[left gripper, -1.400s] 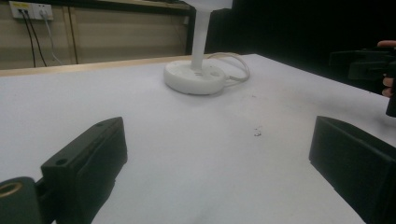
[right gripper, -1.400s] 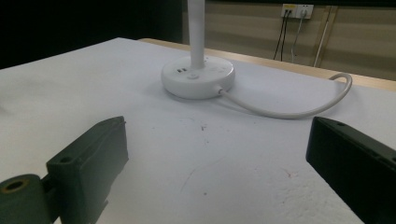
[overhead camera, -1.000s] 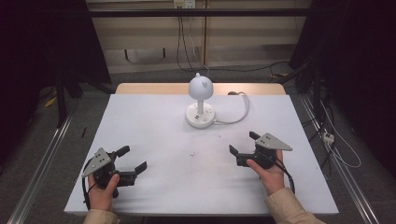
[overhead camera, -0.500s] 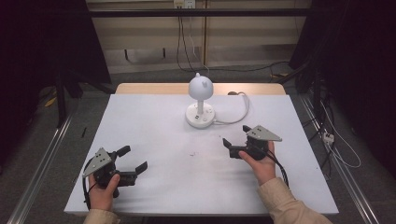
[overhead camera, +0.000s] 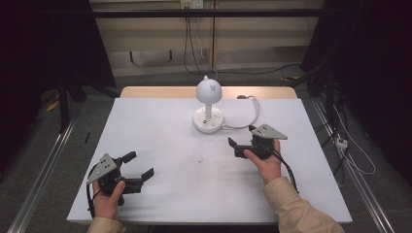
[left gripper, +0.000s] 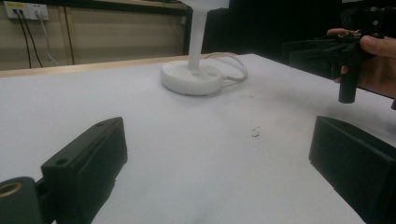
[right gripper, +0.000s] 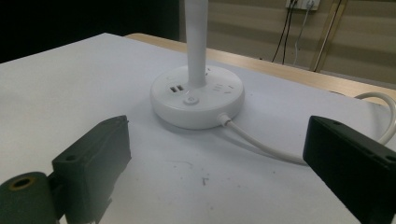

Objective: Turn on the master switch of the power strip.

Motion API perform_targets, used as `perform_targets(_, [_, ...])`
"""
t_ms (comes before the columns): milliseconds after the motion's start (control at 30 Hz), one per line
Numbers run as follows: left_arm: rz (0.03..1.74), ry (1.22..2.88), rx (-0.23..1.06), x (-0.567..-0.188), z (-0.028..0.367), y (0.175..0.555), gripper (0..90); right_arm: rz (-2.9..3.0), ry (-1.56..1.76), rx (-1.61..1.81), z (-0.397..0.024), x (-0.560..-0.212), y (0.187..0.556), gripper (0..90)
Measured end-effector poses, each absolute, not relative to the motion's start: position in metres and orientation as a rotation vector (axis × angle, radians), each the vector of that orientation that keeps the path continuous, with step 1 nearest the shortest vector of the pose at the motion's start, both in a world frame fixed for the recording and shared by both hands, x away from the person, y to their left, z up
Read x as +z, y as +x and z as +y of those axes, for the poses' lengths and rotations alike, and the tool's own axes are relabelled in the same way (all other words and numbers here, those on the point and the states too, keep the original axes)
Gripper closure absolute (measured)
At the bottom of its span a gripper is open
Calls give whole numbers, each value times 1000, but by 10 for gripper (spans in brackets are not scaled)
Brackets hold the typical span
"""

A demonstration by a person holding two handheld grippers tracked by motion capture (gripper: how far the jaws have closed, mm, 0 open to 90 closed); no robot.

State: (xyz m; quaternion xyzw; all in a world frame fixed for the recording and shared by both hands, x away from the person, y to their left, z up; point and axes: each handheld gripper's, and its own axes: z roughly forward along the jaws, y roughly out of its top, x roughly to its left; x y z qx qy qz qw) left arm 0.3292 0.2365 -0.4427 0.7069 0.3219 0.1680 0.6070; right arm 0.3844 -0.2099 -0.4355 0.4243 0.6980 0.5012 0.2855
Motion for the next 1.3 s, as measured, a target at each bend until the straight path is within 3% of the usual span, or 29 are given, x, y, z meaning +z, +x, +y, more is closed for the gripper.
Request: perform_targets(1300, [737, 1640, 385, -444, 235, 331, 42, 1897, 1146, 1305, -194, -437, 417, 122])
